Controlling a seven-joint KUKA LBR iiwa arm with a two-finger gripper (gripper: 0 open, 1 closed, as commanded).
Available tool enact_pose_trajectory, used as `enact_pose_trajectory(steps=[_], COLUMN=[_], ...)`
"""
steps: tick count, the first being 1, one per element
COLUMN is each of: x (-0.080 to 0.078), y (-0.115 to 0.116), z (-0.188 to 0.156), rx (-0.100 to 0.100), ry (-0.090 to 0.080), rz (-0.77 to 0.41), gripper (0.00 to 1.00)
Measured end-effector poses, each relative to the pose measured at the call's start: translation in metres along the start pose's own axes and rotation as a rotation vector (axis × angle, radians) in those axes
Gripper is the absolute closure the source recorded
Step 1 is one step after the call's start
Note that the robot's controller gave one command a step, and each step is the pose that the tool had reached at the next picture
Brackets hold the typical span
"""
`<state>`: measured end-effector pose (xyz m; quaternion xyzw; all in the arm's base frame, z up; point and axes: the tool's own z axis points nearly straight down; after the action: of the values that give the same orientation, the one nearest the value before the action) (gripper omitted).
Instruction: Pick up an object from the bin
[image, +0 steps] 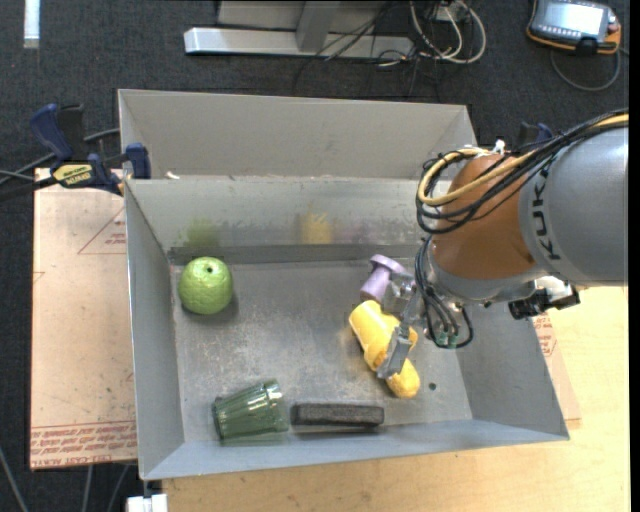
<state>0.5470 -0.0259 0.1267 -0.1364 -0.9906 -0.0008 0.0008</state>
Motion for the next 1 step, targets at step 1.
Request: enact_pose_trajectory(steps=[1], x=[0.0003], y=[-0.0234], z=[0.0047], rx=[-0.002], ry=[-0.006], rz=[0.056], gripper=[0.00])
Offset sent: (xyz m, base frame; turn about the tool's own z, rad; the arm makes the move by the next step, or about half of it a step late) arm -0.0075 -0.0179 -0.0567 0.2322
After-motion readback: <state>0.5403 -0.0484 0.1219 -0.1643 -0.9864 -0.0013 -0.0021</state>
